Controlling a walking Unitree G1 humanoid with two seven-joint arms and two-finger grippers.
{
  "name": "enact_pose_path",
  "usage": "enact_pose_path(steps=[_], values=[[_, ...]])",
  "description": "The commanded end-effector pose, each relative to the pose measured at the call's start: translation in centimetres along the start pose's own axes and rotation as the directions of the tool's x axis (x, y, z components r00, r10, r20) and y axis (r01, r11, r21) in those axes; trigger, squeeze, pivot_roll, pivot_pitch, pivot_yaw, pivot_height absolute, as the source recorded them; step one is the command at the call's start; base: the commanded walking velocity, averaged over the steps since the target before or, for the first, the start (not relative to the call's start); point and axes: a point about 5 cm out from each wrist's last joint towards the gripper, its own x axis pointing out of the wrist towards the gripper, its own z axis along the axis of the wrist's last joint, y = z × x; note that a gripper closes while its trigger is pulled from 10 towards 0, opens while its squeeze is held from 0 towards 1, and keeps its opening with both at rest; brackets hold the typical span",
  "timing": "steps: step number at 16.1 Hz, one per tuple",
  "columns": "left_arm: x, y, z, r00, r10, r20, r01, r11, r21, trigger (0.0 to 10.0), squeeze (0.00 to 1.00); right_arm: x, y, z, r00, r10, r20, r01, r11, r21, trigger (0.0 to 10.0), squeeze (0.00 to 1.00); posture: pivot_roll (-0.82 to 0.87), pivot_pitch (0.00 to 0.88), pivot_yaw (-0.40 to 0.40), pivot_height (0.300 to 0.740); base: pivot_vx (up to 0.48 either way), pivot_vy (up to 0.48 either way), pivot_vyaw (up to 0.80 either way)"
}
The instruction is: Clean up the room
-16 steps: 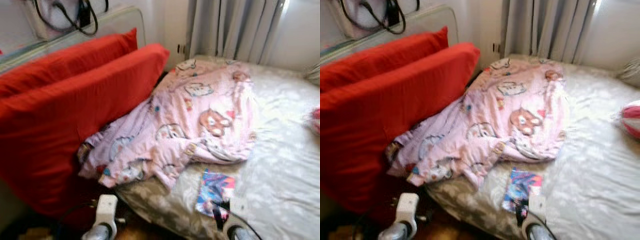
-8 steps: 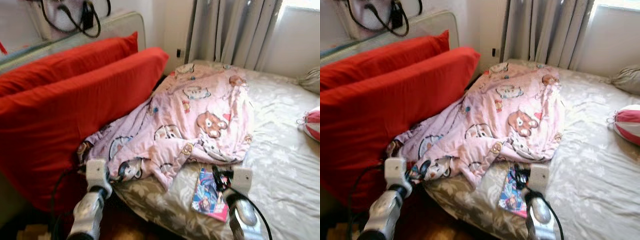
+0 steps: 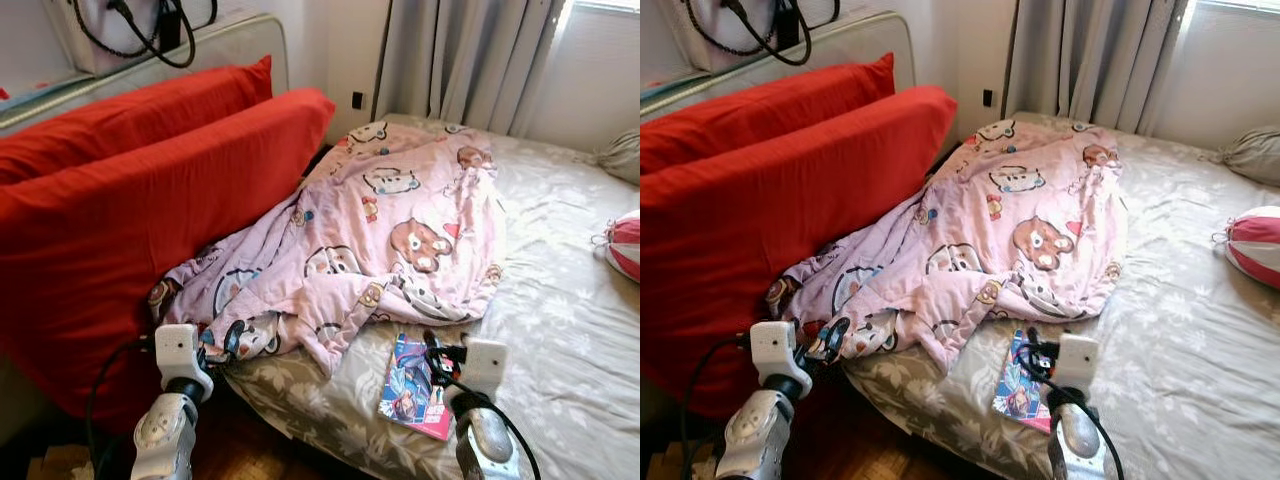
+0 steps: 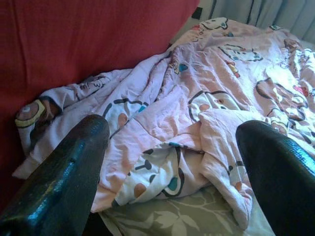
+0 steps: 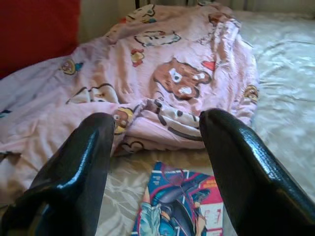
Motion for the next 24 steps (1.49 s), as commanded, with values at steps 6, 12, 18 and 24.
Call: enact_pose_path(steps=[6,12,18,24], values=[[0.1,0.0,0.6,1.000,-0.004,0.013,0.004,1.000,-0.013,10.0,0.00,0.0,0.5,-0.1,1.000,0.026,-0.013,-0.026,1.000,-0.015,10.0,0.00,0.00,0.000,-0.017,0.686,0.000,0.000,0.00],[0.3,0.1,1.0,1.000,-0.004,0.005,0.004,1.000,-0.010,10.0,0.00,0.3,0.7,-0.3,0.999,0.015,-0.047,-0.016,0.999,-0.036,10.0,0.00,0.01,0.000,-0.009,0.686,0.000,0.000,0.00],[0.7,0.6,1.7,1.000,0.000,0.014,0.000,1.000,-0.002,10.0,0.00,0.6,1.0,0.0,0.999,0.011,-0.039,-0.013,0.999,-0.043,10.0,0.00,0.03,0.009,-0.006,0.641,0.000,0.000,0.00],[1.0,0.2,1.8,1.000,-0.015,0.010,0.015,1.000,-0.005,10.0,0.00,0.8,1.0,0.1,0.999,0.005,-0.041,-0.007,0.999,-0.048,10.0,0.00,0.02,0.016,-0.001,0.641,0.000,0.000,0.00]])
